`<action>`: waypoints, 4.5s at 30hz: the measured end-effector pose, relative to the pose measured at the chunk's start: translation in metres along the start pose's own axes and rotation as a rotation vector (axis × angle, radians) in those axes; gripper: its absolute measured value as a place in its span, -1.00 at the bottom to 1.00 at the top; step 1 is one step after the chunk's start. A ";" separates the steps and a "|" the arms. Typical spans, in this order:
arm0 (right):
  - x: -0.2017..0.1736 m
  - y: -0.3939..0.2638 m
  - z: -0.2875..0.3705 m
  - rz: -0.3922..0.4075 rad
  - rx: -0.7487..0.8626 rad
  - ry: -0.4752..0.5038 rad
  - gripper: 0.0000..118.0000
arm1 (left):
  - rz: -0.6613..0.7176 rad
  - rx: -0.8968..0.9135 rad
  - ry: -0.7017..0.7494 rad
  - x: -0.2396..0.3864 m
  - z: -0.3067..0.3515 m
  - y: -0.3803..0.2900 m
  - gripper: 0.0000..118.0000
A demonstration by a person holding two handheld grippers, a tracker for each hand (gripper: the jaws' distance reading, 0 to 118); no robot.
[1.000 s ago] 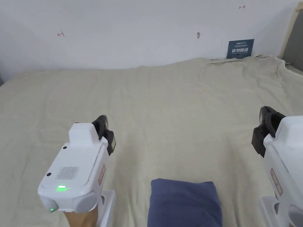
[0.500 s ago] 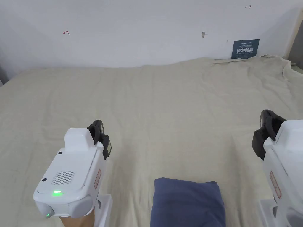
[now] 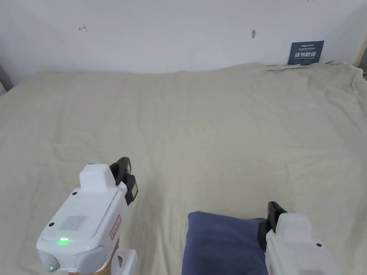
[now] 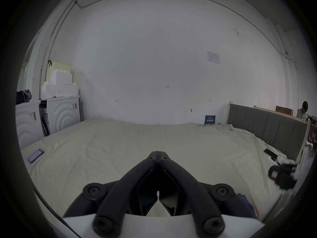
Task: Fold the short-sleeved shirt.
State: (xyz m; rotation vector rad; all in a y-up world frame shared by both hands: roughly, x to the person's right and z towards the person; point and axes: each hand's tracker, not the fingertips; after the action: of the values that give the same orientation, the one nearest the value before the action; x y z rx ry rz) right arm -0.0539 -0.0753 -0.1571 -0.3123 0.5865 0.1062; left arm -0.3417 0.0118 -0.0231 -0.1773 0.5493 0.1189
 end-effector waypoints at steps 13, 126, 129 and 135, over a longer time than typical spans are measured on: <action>-0.015 -0.089 -0.041 0.061 -0.173 -0.023 -1.00 | 0.130 -0.262 -0.114 -0.004 -0.014 -0.044 -1.00; 0.041 0.157 0.011 0.047 0.228 0.003 -1.00 | -0.147 -0.126 0.303 -0.200 -0.025 0.097 1.00; 0.047 0.159 0.017 0.047 0.240 0.004 -1.00 | -0.174 0.045 0.272 -0.168 -0.003 0.111 1.00; 0.053 0.161 0.027 0.052 0.261 0.004 -1.00 | -0.169 0.221 0.261 -0.109 0.022 0.118 1.00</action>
State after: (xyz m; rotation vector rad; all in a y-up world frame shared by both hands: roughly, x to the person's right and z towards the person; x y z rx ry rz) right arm -0.0255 0.0864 -0.2075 -0.0440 0.6052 0.0776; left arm -0.4420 0.1245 0.0366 -0.0224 0.8001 -0.1312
